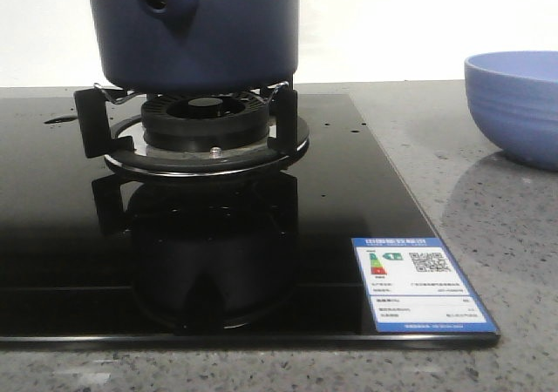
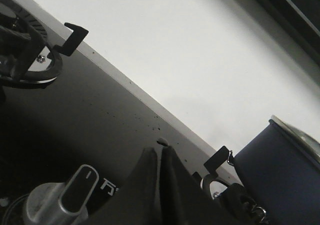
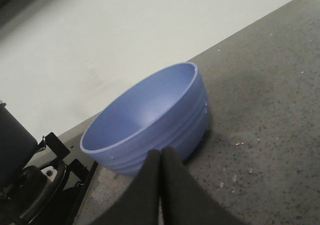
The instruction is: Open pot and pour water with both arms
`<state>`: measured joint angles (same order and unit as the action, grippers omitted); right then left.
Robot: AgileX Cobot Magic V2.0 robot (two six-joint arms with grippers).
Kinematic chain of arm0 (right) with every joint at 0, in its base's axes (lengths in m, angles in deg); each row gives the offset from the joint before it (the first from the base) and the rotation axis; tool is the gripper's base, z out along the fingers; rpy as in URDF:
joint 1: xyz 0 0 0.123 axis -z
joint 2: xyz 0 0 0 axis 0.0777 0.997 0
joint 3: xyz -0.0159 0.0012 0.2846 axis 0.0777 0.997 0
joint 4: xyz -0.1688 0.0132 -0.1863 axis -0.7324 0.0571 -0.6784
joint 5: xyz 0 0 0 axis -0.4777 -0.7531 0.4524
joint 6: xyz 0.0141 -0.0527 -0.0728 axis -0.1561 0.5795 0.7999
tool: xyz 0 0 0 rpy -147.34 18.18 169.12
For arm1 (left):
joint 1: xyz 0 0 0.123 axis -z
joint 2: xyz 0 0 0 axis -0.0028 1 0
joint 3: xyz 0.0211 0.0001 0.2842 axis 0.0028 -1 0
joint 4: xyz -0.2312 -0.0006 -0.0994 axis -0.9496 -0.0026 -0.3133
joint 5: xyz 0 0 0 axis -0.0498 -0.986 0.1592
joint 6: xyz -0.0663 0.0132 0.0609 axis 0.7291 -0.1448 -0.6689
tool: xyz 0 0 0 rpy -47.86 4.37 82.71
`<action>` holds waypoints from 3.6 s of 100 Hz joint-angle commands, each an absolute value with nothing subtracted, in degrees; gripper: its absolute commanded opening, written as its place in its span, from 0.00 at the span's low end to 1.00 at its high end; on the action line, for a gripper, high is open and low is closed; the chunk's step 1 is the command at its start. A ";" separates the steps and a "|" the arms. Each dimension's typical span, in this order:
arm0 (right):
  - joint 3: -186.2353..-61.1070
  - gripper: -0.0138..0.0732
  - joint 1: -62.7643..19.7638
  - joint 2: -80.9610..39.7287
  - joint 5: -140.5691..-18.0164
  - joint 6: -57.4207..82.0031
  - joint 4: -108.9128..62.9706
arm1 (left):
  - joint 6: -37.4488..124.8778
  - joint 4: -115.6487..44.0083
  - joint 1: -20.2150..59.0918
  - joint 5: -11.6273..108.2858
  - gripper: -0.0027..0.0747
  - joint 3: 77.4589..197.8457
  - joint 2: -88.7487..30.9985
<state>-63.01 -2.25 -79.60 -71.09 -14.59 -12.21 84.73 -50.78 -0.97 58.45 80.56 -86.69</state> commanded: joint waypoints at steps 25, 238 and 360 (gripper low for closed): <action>-79.52 0.09 -2.05 -70.39 -81.05 -12.62 -21.12 | 78.83 -39.27 -1.10 46.13 0.01 100.31 -75.45; -102.80 0.66 -11.98 -42.71 -88.57 1.29 -22.95 | 60.92 -36.98 33.11 67.01 0.70 144.17 -6.23; -104.08 0.66 -11.62 -38.88 -89.81 1.54 -24.00 | 60.92 -35.09 32.40 68.56 0.48 144.17 -15.90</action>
